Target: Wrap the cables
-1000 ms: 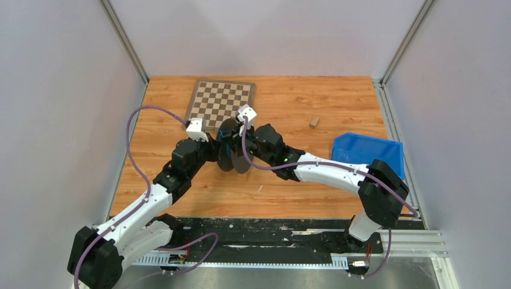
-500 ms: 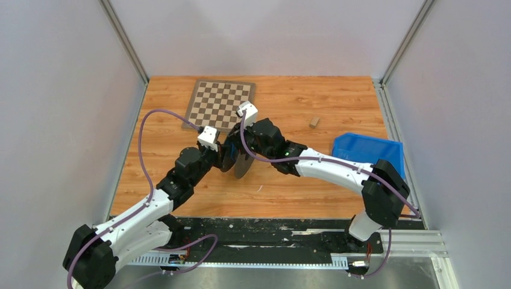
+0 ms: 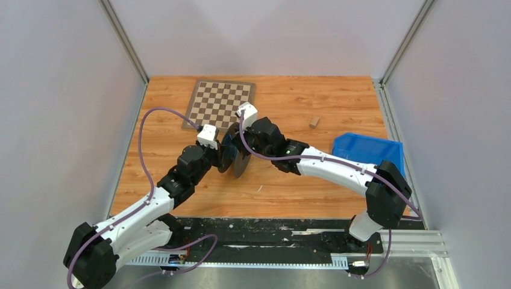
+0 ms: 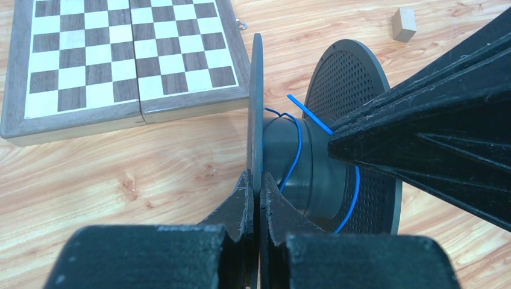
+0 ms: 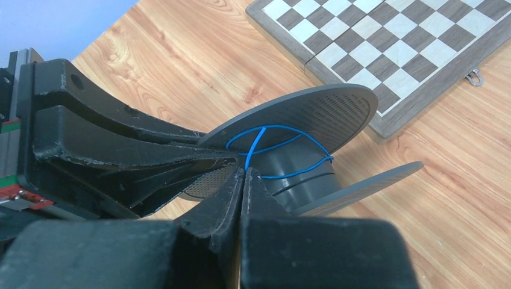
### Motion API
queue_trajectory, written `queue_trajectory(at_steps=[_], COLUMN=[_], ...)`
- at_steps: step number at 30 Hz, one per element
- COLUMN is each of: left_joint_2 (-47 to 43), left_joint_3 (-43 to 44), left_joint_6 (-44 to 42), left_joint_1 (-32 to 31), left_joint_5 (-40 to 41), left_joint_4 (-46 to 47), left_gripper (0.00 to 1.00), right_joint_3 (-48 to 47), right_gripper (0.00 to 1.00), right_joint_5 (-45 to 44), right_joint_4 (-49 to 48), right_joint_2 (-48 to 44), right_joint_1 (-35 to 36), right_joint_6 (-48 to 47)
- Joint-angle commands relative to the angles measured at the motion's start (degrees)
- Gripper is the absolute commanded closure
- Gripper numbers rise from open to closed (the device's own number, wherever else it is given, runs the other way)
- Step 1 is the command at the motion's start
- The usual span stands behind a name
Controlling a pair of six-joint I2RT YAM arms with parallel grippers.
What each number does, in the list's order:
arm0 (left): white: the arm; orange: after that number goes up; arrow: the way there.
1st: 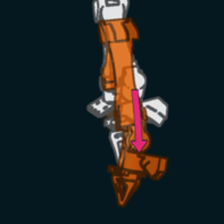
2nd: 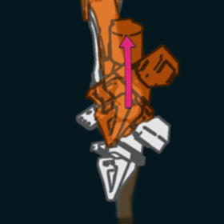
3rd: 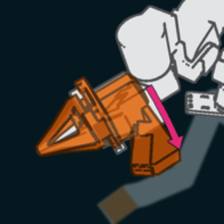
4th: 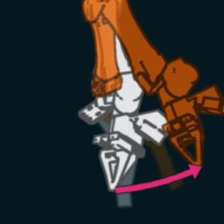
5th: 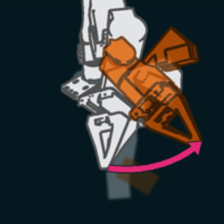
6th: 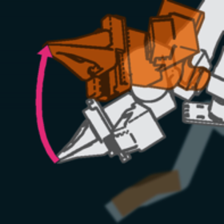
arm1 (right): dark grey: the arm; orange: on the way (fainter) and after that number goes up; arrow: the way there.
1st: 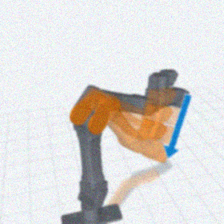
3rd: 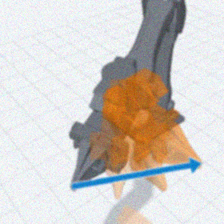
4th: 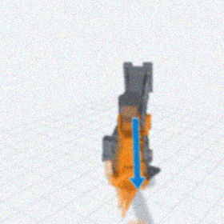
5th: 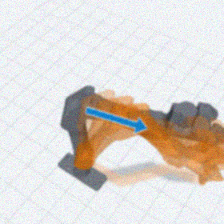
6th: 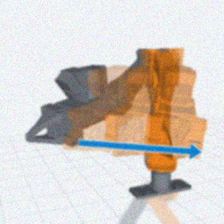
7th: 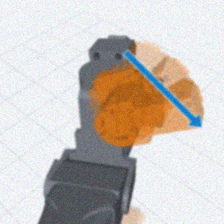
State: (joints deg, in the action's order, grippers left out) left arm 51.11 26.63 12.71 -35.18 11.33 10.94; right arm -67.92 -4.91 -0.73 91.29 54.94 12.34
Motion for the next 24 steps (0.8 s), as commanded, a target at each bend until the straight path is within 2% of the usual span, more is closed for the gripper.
queue_trajectory(at_steps=[1,7,13,24], left_joint_2=[-1.4,-0.8,-1.8,-2.8], left_joint_3=[4.6,4.4,2.9,1.0], left_joint_6=[2.4,2.3,1.9,1.5], left_joint_1=[0.2,0.1,0.1,0.2], left_joint_5=[2.7,1.1,-0.5,-0.3], left_joint_4=[9.0,10.2,12.2,14.4], left_gripper=[1.00,1.00,1.00,1.00], right_joint_3=[-3.9,-8.0,-10.2,-7.8], right_gripper=[1.00,1.00,1.00,1.00], right_joint_5=[-0.5,-0.8,1.7,6.0], right_joint_4=[12.0,16.3,16.3,16.1], right_joint_2=[3.0,6.2,8.3,5.5], right_joint_1=[-0.3,-0.3,-0.3,-0.3], right_joint_6=[-2.1,-4.0,-6.7,-9.3])
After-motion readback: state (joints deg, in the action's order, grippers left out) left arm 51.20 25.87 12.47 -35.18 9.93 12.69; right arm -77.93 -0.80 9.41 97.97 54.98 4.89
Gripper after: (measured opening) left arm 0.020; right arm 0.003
